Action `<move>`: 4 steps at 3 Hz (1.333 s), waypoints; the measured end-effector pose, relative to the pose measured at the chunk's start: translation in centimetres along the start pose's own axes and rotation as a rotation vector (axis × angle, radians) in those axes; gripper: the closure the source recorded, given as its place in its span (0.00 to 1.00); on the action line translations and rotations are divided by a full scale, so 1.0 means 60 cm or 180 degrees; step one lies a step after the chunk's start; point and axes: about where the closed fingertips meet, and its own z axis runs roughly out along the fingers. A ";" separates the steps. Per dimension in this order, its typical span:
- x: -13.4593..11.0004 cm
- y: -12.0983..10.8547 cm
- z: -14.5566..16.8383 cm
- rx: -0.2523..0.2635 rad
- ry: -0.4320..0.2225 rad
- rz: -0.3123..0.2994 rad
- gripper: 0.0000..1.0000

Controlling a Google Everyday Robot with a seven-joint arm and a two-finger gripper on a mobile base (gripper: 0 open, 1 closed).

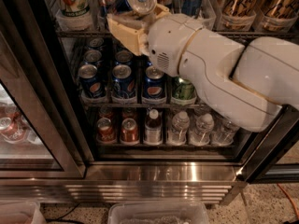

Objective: Pick redbull can from top shelf of fridge

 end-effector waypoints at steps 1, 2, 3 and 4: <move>0.020 0.008 -0.018 -0.0102 0.0112 -0.0051 1.00; 0.057 0.010 -0.031 -0.0173 0.0294 -0.0080 1.00; 0.098 0.013 -0.075 -0.0205 0.0458 -0.0125 1.00; 0.095 0.015 -0.074 -0.0216 0.0453 -0.0141 1.00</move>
Offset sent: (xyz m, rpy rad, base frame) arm -0.0047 -0.0268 -0.0683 -0.1629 0.0897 0.0403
